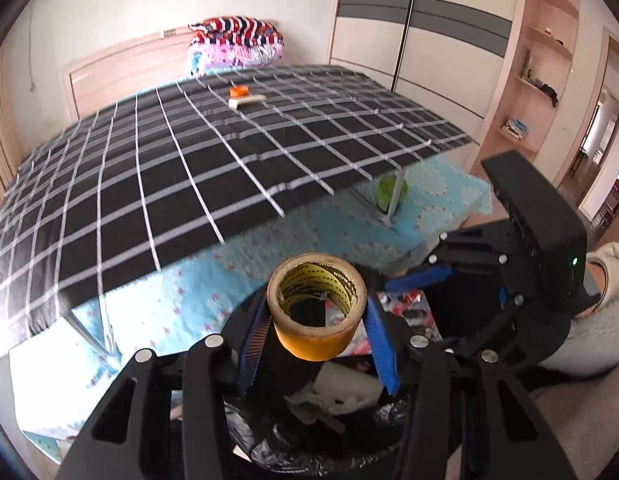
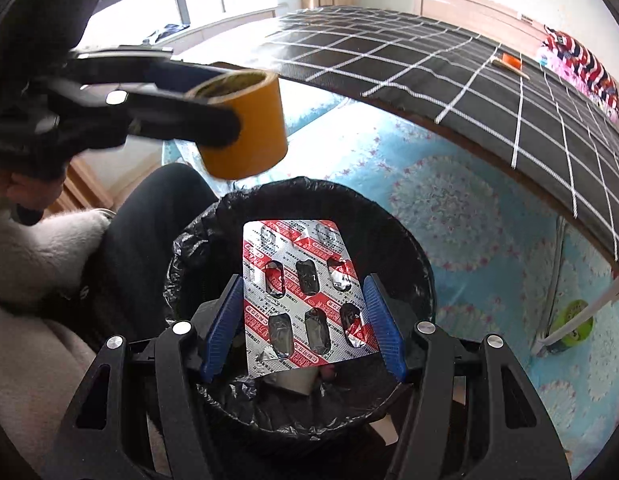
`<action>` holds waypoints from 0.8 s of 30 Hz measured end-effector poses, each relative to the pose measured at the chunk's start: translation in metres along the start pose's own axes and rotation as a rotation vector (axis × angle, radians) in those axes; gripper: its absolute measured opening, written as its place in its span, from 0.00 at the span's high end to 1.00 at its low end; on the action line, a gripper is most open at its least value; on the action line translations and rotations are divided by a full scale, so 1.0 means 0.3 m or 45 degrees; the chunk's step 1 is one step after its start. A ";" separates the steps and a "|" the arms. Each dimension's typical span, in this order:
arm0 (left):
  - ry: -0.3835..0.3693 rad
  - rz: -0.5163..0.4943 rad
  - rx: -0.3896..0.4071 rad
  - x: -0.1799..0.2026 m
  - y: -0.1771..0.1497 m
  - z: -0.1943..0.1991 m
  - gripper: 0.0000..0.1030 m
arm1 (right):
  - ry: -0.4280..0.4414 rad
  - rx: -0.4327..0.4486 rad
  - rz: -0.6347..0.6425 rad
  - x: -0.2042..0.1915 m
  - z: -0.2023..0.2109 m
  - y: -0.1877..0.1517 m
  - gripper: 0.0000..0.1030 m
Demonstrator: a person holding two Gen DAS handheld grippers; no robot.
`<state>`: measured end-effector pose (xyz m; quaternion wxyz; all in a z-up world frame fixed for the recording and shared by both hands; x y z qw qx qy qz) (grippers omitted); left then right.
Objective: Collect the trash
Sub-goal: 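Hold the tape roll and blister pack over the black trash bin with both tools, then open both tools to drop the tape roll and blister pack into the bin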
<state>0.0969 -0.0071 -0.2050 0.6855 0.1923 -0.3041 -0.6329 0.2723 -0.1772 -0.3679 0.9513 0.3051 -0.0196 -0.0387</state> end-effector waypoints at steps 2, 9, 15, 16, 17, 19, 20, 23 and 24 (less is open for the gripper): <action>-0.006 0.010 -0.042 0.003 -0.038 -0.034 0.56 | 0.006 -0.019 -0.014 0.004 -0.018 -0.009 0.41; -0.008 0.047 -0.165 -0.013 -0.123 -0.140 0.56 | 0.028 -0.091 -0.067 0.023 -0.089 -0.045 0.41; 0.001 0.102 -0.289 -0.048 -0.207 -0.246 0.56 | 0.066 -0.167 -0.097 0.012 -0.165 -0.063 0.41; 0.003 0.110 -0.302 -0.053 -0.215 -0.257 0.56 | 0.068 -0.178 -0.100 0.006 -0.173 -0.057 0.41; 0.004 0.124 -0.325 -0.060 -0.230 -0.275 0.56 | 0.070 -0.189 -0.102 0.003 -0.185 -0.060 0.41; 0.003 0.137 -0.350 -0.065 -0.245 -0.297 0.56 | 0.077 -0.212 -0.107 -0.001 -0.209 -0.064 0.41; 0.005 0.148 -0.371 -0.069 -0.258 -0.312 0.56 | 0.080 -0.219 -0.110 0.001 -0.216 -0.069 0.41; 0.002 0.166 -0.405 -0.076 -0.279 -0.337 0.56 | 0.093 -0.236 -0.124 0.001 -0.236 -0.078 0.41; -0.007 0.171 -0.412 -0.074 -0.283 -0.342 0.56 | 0.094 -0.239 -0.128 0.003 -0.241 -0.078 0.41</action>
Point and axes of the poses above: each gripper's, at about its wrist camera, not at the fingertips, and z roughly against the way its jaws point, x to its right, y to its top, the point moved 8 cm from there along -z, roughly the way its jaws point, and after that the axes turned 6 degrees about z, right-handed, at the moved point
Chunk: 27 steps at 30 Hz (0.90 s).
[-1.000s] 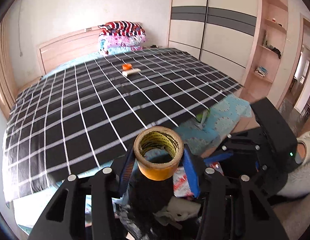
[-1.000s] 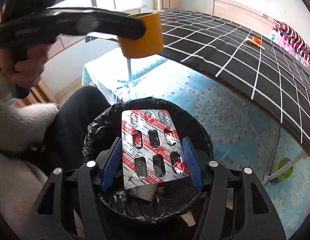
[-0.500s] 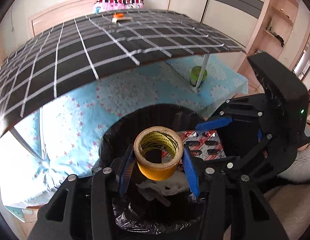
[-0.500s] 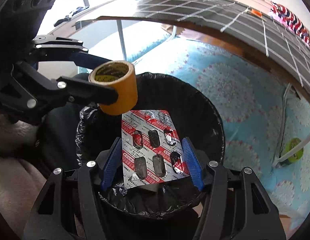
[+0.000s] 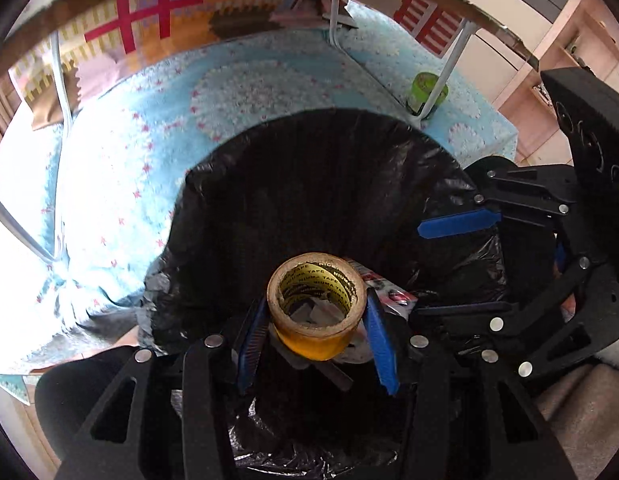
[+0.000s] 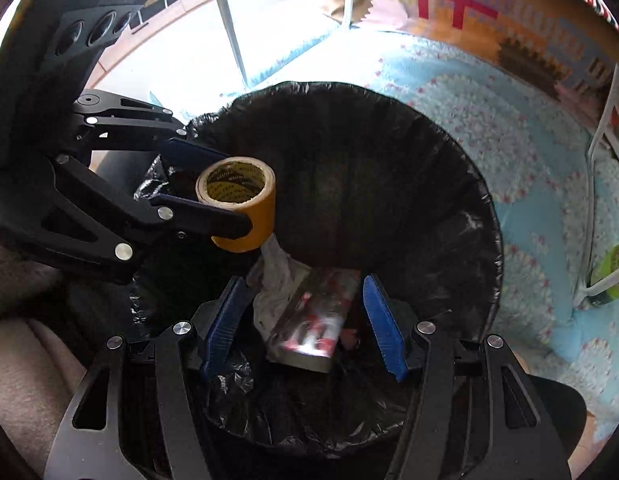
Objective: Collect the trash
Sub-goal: 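Open both tools to drop the tape roll and blister pack into the bin, then move both tools back toward the orange cap and white strip on the bed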
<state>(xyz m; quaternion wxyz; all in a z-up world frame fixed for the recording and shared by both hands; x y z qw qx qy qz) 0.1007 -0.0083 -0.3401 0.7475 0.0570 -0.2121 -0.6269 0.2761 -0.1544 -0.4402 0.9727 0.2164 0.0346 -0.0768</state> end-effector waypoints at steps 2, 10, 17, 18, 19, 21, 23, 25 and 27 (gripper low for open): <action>-0.005 0.009 -0.011 0.000 0.003 -0.007 0.56 | 0.001 0.001 -0.011 0.005 -0.004 0.001 0.41; -0.039 -0.007 0.000 0.014 -0.001 0.012 0.55 | 0.012 0.034 -0.051 0.032 0.009 0.003 0.41; -0.021 -0.023 0.047 0.029 0.014 0.061 0.55 | -0.025 0.092 -0.070 0.031 0.072 -0.009 0.41; -0.017 -0.030 0.059 0.033 0.019 0.073 0.55 | -0.030 0.101 -0.073 0.035 0.082 -0.008 0.41; -0.013 -0.036 0.072 0.036 0.021 0.087 0.55 | -0.040 0.114 -0.077 0.041 0.095 -0.005 0.41; -0.014 -0.047 0.103 0.043 0.035 0.120 0.55 | -0.051 0.142 -0.088 0.052 0.122 0.000 0.41; -0.012 -0.062 0.139 0.053 0.051 0.155 0.55 | -0.067 0.172 -0.098 0.060 0.152 0.004 0.41; -0.007 -0.083 0.170 0.061 0.063 0.192 0.55 | -0.079 0.203 -0.105 0.068 0.185 0.010 0.41; -0.013 -0.112 0.210 0.074 0.077 0.236 0.55 | -0.092 0.236 -0.111 0.075 0.220 0.018 0.41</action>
Point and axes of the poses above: each gripper's, at about its wrist camera, not at the fingertips, and z roughly against the way its jaws point, x to its right, y to its top, the point moved 8 cm from there along -z, roughly the way its jaws point, and after that the axes turned 6 degrees about z, right-handed, at the moved point
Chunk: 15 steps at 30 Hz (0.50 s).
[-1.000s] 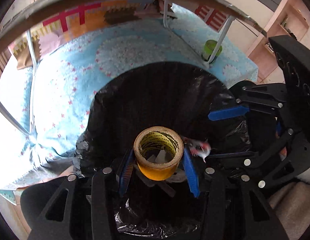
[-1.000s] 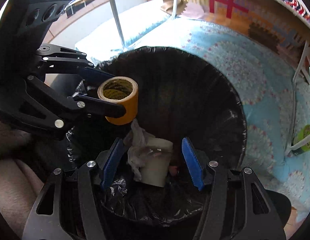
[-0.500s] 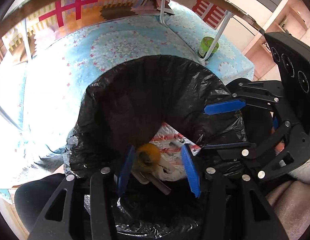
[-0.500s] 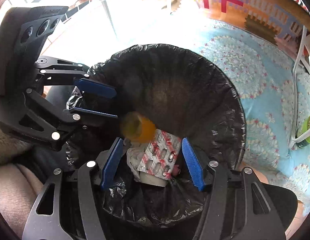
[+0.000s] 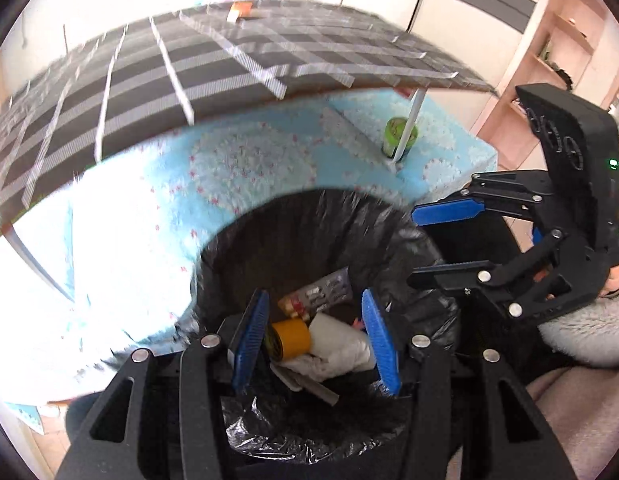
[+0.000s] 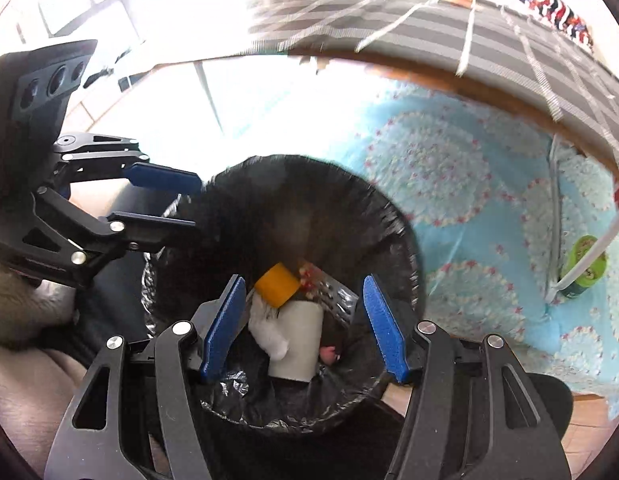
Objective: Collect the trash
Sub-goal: 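Move both tools back toward the orange cap and white strip on the bed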
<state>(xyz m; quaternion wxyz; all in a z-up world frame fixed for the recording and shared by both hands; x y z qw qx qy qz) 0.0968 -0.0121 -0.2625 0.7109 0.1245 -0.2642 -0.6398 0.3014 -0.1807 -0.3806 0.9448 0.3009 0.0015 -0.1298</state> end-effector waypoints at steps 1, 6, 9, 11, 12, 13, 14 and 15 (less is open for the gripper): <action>-0.003 -0.014 0.018 0.007 0.011 0.018 0.55 | -0.005 0.019 -0.003 0.004 0.019 0.010 0.41; -0.004 -0.101 0.111 0.040 0.078 0.114 0.55 | -0.024 0.112 -0.014 0.035 0.108 0.072 0.41; -0.009 -0.146 0.157 0.057 0.125 0.162 0.55 | -0.023 0.173 -0.012 0.045 0.166 0.122 0.41; -0.009 -0.181 0.189 0.060 0.157 0.192 0.55 | -0.023 0.220 -0.005 0.054 0.205 0.163 0.41; -0.007 -0.194 0.202 0.060 0.170 0.206 0.55 | -0.027 0.239 0.001 0.060 0.222 0.183 0.41; -0.002 -0.207 0.212 0.060 0.184 0.215 0.55 | -0.030 0.257 0.005 0.065 0.238 0.202 0.41; 0.000 -0.225 0.225 0.063 0.205 0.226 0.55 | -0.031 0.272 0.009 0.070 0.249 0.217 0.41; 0.002 -0.241 0.237 0.063 0.220 0.236 0.55 | -0.033 0.287 0.014 0.076 0.262 0.235 0.41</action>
Point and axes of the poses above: each gripper's, at about its wrist camera, not at the fingertips, and z roughly against the way its jaws point, x to its right, y to its top, the point moved 8 cm from there along -z, roughly the way its jaws point, and after that the axes turned 6 degrees about z, right-handed, at the moved point
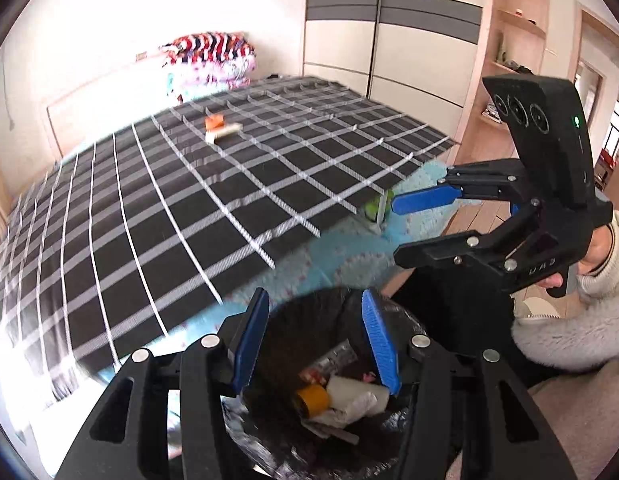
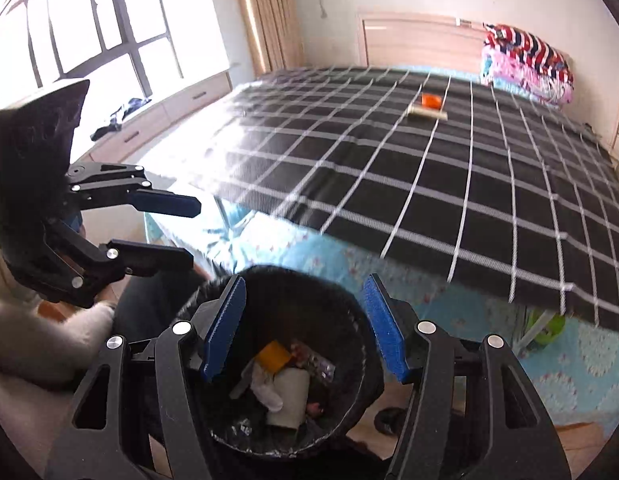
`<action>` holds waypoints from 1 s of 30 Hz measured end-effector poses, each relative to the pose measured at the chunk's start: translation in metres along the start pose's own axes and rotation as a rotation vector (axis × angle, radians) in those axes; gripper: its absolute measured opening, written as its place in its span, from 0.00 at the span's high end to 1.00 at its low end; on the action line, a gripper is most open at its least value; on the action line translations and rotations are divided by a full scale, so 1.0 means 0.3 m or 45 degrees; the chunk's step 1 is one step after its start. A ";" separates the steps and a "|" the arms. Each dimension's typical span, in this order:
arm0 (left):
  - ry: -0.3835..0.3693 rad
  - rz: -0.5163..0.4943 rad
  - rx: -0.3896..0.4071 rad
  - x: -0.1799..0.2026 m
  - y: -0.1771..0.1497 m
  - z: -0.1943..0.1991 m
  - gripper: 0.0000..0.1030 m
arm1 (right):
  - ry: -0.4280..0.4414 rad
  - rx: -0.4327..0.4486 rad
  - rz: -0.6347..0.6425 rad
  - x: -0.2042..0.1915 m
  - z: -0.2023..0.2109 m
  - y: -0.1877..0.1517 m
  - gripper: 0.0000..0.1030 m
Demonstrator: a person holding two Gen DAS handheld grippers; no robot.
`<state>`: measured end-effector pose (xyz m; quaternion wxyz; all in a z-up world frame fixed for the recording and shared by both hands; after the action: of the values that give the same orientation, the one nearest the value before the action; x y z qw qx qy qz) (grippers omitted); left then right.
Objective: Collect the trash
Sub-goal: 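Move both tools back toward the orange cap and white strip on the bed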
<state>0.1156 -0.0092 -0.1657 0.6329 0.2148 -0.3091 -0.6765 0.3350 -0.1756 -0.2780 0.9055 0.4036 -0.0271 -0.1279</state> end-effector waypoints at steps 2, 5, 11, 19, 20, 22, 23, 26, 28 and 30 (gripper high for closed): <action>0.002 -0.020 0.017 -0.010 0.032 0.005 0.55 | -0.016 0.027 0.017 0.016 0.012 0.038 0.41; 0.012 -0.051 0.038 -0.022 0.083 0.007 0.55 | -0.044 0.051 0.029 0.047 0.011 0.083 0.41; 0.033 -0.099 0.052 -0.059 0.167 -0.007 0.55 | -0.079 0.082 0.017 0.109 0.001 0.136 0.41; 0.049 -0.159 0.038 -0.114 0.269 -0.072 0.55 | -0.130 0.101 -0.002 0.197 -0.035 0.204 0.41; 0.056 -0.168 0.033 -0.120 0.279 -0.083 0.55 | -0.136 0.105 -0.002 0.210 -0.038 0.214 0.41; 0.056 -0.197 0.027 -0.131 0.305 -0.108 0.55 | -0.151 0.109 -0.004 0.235 -0.045 0.236 0.41; 0.054 -0.202 0.023 -0.136 0.314 -0.116 0.55 | -0.158 0.111 -0.007 0.252 -0.051 0.248 0.41; 0.057 -0.206 0.010 -0.168 0.355 -0.164 0.48 | -0.186 0.115 -0.011 0.300 -0.068 0.281 0.41; 0.052 -0.196 0.000 -0.188 0.378 -0.195 0.47 | -0.236 0.121 -0.021 0.343 -0.078 0.304 0.41; 0.028 -0.191 -0.006 -0.208 0.406 -0.230 0.47 | -0.246 0.125 -0.030 0.380 -0.092 0.329 0.41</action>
<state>0.2576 0.0415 -0.1373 0.5845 0.2433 -0.2834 -0.7203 0.4700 -0.1212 -0.2298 0.8763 0.4336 -0.1157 -0.1753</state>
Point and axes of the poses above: each gripper's, at about its wrist camera, not at the fingertips, and z roughly against the way its jaws point, x to its right, y to its top, the point moved 8 cm from there along -z, roughly the way its jaws point, and after that the axes turned 6 degrees about z, right-handed, at the moved point
